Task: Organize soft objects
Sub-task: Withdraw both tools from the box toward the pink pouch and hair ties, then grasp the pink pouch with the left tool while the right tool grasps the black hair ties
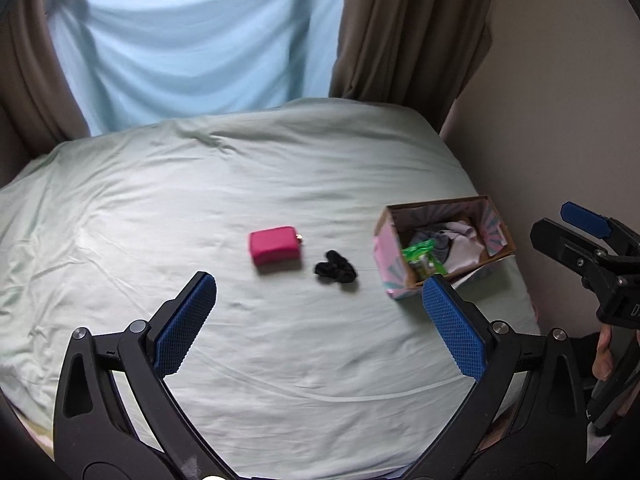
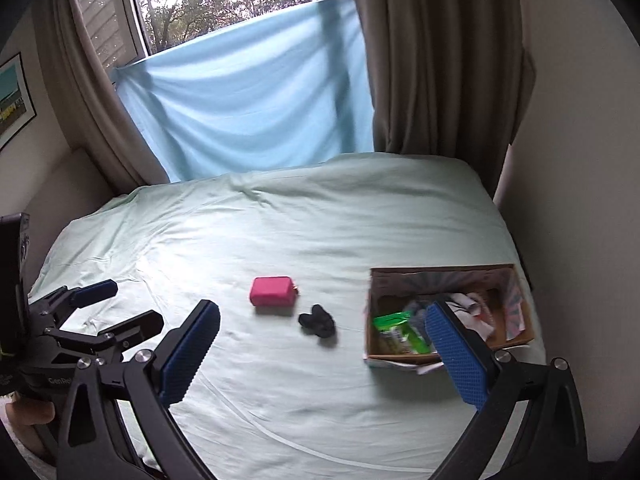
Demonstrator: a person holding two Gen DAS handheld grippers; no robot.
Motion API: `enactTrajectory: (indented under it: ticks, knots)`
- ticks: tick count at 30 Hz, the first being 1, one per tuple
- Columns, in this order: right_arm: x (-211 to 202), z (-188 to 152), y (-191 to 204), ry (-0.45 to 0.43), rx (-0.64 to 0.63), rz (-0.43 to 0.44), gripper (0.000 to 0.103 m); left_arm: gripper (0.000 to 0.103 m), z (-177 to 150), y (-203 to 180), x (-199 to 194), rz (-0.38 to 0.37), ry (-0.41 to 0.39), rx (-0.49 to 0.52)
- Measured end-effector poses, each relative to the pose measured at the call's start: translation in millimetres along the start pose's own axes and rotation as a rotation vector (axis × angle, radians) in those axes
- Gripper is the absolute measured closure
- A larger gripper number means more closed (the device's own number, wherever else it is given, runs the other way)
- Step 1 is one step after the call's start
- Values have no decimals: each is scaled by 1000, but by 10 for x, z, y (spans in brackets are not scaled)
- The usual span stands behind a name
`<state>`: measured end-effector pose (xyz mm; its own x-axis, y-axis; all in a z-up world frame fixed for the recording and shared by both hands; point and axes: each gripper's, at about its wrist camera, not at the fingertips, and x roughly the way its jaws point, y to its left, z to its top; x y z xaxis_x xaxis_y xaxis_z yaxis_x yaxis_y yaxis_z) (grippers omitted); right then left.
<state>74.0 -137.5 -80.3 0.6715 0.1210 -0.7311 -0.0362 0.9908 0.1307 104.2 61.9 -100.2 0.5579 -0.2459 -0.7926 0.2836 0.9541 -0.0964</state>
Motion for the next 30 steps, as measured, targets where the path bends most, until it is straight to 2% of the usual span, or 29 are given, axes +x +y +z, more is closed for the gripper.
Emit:
enactTrajectory:
  ticks: [6,10,12,19,22,26,30]
  knots:
    - [198,-74,341,24,36,-30,1,0,-17,376,51,7,-50,54]
    - [374,-140,520,24,42,-73,1,0,69,593,307,-41,29,119]
    - [440,-168,574,20,40,-81,1,0,111,680,468,-64,38,154]
    - [920,-284,647,36,55,-95,1,0,272,828,1141,-108,105,242]
    - [1167,-328,652,50,59,-102,1,0,302,801,1477,-133,151,288]
    - [1543,-407,644,78,29,-159,1,0,325,755,1973,-127,205,363]
    - [1977,-517,560,121,44,-155,1,0,343,696,2513,-142,269,441]
